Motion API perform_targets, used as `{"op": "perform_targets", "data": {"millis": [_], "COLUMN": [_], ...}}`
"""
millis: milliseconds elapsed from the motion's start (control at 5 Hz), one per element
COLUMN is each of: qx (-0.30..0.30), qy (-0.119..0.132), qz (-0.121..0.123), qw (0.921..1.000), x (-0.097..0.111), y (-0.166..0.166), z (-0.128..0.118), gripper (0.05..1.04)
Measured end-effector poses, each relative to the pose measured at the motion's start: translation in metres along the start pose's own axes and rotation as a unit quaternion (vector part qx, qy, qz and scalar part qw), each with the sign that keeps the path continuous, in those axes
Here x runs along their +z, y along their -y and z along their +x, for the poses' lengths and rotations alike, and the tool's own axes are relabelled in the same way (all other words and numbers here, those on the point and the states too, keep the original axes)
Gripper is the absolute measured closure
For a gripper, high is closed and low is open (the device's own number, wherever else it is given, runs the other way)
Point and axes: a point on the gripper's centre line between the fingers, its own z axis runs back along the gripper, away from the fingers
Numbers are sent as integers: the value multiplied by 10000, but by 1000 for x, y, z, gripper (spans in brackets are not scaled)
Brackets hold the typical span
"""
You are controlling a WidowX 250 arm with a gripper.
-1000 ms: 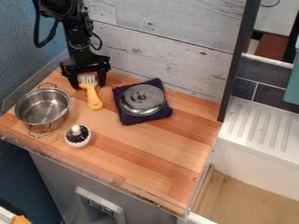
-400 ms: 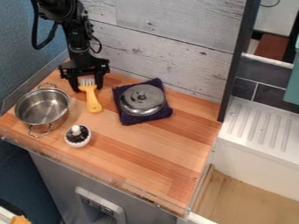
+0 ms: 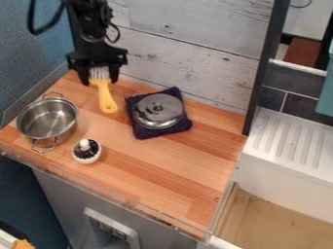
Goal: Pickup the wooden brush and put it on the center of the table
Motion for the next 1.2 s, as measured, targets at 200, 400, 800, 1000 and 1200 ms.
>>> {"op": "perform_targets", "data": {"millis": [200,400,800,1000,1200], "qx": [-12,-145,-8,66,174], "qy": [481,1153,1906,1886,1676], "qz": [280,631,1127,1213,1360], "qw": [9985,9912,9752,9745,9763], "x": [30,52,59,57,42], "y": [-7,-10,-29,-37,-50], "z": [-2,-12,-34,-35,-40], "gripper": [300,300,300,300,300]}}
